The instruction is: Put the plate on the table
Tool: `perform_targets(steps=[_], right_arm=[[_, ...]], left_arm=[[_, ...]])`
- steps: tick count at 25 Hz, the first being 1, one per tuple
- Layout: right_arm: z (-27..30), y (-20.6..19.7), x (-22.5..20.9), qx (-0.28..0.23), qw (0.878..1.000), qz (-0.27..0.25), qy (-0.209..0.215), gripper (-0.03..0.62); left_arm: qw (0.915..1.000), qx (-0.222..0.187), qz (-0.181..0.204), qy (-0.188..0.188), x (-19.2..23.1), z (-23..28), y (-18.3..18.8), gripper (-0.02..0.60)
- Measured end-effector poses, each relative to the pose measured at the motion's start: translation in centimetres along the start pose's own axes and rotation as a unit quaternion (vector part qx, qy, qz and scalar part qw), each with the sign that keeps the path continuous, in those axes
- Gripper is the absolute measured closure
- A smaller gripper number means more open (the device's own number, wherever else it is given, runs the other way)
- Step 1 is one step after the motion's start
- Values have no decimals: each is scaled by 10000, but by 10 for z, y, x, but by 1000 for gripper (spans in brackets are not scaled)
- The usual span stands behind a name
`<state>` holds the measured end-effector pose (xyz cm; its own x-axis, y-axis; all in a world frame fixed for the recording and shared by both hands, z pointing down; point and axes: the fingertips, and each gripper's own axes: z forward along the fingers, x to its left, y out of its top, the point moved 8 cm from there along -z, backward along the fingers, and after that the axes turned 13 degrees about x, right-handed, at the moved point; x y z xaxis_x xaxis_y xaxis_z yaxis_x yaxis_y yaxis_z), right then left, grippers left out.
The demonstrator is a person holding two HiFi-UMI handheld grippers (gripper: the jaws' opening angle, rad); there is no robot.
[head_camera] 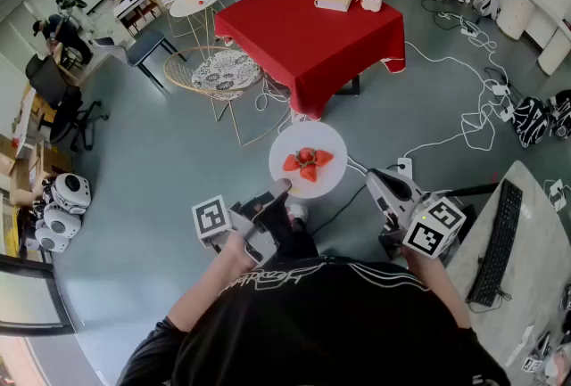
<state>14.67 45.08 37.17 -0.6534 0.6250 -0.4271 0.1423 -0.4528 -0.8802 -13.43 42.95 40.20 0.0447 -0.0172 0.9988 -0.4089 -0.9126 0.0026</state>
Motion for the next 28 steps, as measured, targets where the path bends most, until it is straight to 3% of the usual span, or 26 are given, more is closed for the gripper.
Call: perform_targets(steps=[13,18,22,28], right_arm=[[-2,1,-1,-53,10000,-81,-1,586],[-1,5,-5,-94,9992,213,311,586],[4,10,-12,-67,9995,164,243,586],[17,12,-30,-5,9982,369,479,586]], left_arm=[[10000,-6,48,-23,-1,2,-1,561],[10000,-25,61,-51,-3,3,1,561],[9999,-65,72,-62,-6,8,7,561],[10000,15,15,-46,3,25,27,561]])
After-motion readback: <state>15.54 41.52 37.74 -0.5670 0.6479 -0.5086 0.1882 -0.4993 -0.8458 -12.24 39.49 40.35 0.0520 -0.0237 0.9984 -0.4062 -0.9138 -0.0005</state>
